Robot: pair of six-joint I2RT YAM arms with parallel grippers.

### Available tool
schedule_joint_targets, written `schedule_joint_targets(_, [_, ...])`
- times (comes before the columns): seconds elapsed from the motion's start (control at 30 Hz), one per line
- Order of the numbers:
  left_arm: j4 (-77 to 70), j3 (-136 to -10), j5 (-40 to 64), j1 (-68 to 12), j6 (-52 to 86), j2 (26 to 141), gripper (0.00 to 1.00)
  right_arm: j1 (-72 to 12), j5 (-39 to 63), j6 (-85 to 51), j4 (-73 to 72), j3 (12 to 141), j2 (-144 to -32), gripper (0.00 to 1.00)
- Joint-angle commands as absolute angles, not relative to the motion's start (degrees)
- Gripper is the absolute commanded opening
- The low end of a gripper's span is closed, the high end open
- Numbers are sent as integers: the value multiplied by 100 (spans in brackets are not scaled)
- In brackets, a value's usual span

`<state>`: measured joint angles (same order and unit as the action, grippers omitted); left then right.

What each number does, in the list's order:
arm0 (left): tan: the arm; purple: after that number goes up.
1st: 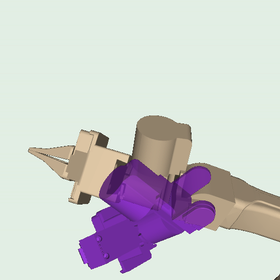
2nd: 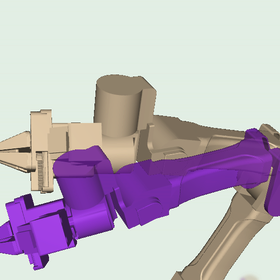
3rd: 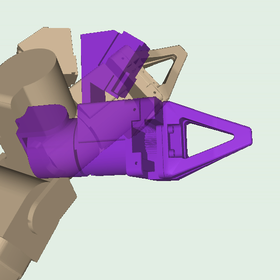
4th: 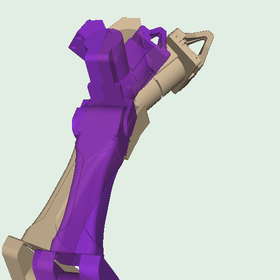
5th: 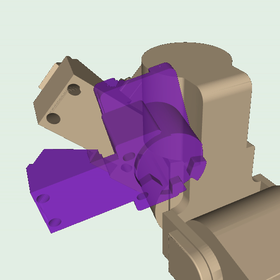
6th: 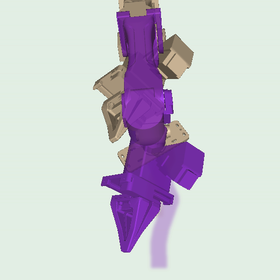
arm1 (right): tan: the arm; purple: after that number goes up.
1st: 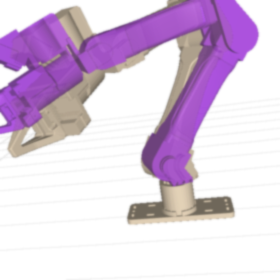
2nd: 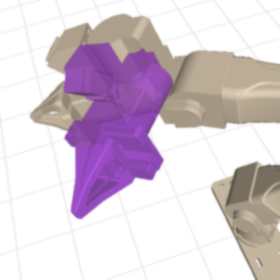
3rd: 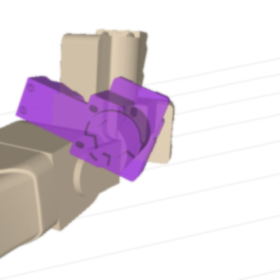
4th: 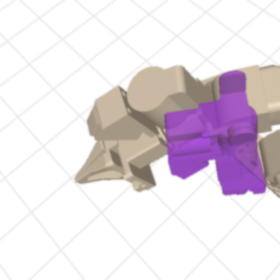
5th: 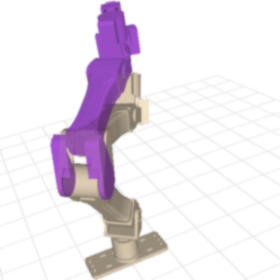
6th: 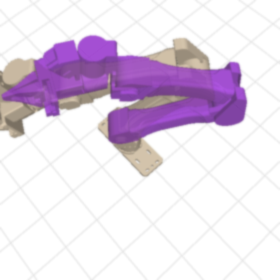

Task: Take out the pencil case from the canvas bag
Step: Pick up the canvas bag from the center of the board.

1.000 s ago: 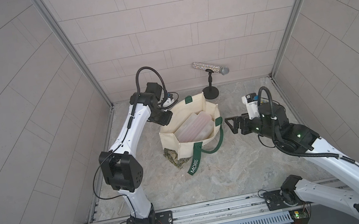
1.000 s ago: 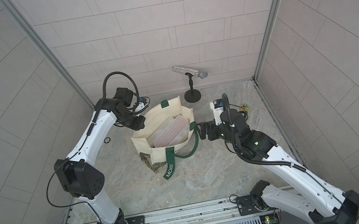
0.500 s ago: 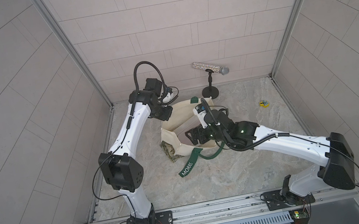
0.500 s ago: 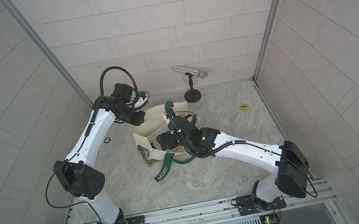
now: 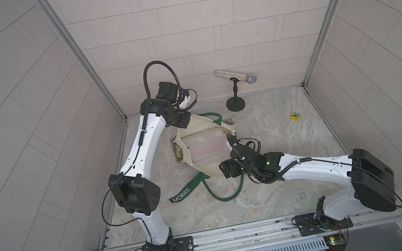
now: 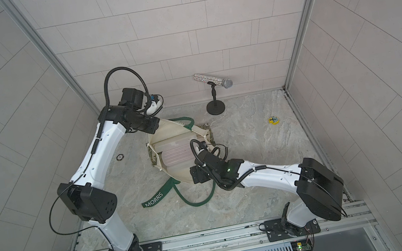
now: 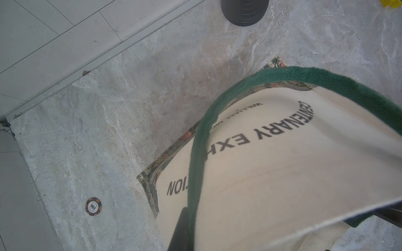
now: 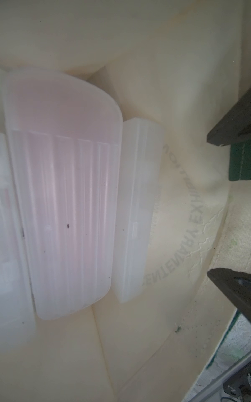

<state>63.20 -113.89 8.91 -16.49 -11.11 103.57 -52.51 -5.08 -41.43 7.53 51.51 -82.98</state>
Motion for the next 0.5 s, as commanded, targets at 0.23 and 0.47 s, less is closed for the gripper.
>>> schedule_joint_targets(0.23, [5120,-11068,649,-1143,-858,9796,0,-4730,-474,-3909,785,5713,-8809,95])
schedule_joint_targets(0.47, [4784,-10290,1631,-1028,-974,9365,0,-4298,349,-4358,136,6316,-9385,95])
